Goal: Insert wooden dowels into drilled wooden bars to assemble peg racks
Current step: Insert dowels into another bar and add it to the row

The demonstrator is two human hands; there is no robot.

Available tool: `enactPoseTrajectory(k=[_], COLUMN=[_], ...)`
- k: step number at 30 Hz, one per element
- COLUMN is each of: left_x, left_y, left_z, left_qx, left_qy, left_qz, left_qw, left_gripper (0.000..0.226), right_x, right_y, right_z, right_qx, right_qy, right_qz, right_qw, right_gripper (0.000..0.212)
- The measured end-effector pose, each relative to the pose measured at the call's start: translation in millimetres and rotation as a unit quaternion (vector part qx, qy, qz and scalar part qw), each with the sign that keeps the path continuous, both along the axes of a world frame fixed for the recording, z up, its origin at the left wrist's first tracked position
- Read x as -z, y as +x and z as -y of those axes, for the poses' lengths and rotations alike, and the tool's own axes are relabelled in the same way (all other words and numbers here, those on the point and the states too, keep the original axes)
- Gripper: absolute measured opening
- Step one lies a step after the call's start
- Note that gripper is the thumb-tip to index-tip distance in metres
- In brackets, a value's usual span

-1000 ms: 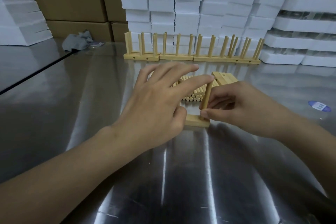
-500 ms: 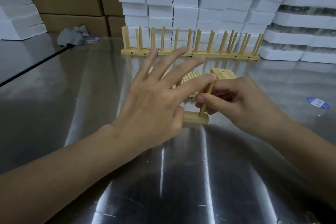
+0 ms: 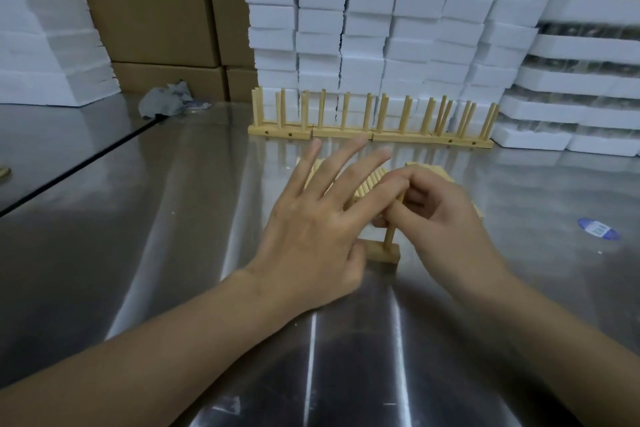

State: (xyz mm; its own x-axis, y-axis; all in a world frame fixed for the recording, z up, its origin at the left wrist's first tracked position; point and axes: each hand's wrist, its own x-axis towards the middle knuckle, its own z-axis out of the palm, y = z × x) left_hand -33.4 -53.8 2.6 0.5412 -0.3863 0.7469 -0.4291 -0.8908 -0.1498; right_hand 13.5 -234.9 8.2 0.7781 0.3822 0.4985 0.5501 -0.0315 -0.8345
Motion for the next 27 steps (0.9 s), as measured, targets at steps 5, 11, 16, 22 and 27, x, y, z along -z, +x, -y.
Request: enactPoseTrajectory(k=[5,11,16,22,27], left_x=[0.9,-0.5,-1.2,-0.9,-1.3], left_y=[2.1,3.3,5.5,5.9,2.0], left_z=[2.7,1.4,0.7,-1.8,0.1], left_qx=[0.007,0.042,0.033,0.025,0.027], left_qy=[-0.003,-0.027,-0.026,-0.014,-0.017], left_qz=[0.012,0.056,0.058,0.045,0.043], left_qw=[1.000,0.997,0.997,0.999,0.999], left_gripper=[0.074,0.059,0.060,0.063,0.061], right_x=[5.3,12.2,11.0,13.5,11.0], right_y=[-8.4,-13.0,-7.2,1.4,-0.7], right_z=[-11.3,-23.3,-28.7,-31.8,-30.1], right_qx=[0.001,0.020,0.039,0.061,0.058], right_qy=[0.032,0.020,0.029,0.017,0.000], right_qz=[-0.100,-0.104,-0.113,-0.121,-0.116], right_qw=[0.994,0.994,0.992,0.991,0.992], right_gripper=[0.024,0.004,0.018,0.022,0.026])
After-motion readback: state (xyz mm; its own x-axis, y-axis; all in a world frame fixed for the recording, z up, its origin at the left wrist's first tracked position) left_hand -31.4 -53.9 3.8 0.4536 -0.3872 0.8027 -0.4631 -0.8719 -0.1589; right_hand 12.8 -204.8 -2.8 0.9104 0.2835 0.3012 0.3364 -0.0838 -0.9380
